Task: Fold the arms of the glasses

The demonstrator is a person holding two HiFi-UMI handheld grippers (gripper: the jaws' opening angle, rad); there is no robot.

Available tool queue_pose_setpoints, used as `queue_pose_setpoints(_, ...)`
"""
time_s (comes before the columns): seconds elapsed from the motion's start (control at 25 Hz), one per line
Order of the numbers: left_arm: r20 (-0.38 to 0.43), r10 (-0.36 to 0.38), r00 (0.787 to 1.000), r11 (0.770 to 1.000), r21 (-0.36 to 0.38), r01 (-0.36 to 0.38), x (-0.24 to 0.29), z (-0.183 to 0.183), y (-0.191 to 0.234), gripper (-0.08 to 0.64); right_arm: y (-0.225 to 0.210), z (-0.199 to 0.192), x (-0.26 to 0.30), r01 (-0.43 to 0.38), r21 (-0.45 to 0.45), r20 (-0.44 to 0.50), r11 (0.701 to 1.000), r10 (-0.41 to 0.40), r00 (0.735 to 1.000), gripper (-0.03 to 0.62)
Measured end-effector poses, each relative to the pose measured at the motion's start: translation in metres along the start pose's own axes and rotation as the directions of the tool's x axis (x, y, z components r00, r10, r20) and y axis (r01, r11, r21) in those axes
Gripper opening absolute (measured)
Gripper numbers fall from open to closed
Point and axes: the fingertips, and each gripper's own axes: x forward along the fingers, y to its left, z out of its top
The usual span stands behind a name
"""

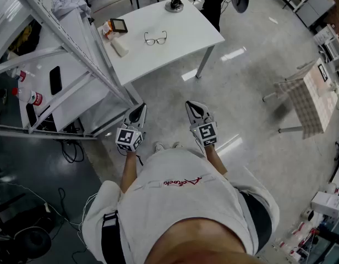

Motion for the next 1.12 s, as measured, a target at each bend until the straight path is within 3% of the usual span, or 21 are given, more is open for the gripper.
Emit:
queue_pose_setpoints(0.76,-0.036,0.013,0.999,1.0,-0.009,-0.013,0.002,-0.015,-0.027,0.011,-0.005,-0.001,-0.017,-0.05,0.021,0.034,0.999,0.049,0.998,0.035)
queue_pose_setpoints(1.12,-0.059,0.021,0.998,1.0,0.006,-0.021,0.006,-0.024,-0.054,0.011,-0.001,-0.01,-0.025,-0.112,0.02,0.046,0.994,0.111,0.993,0.035)
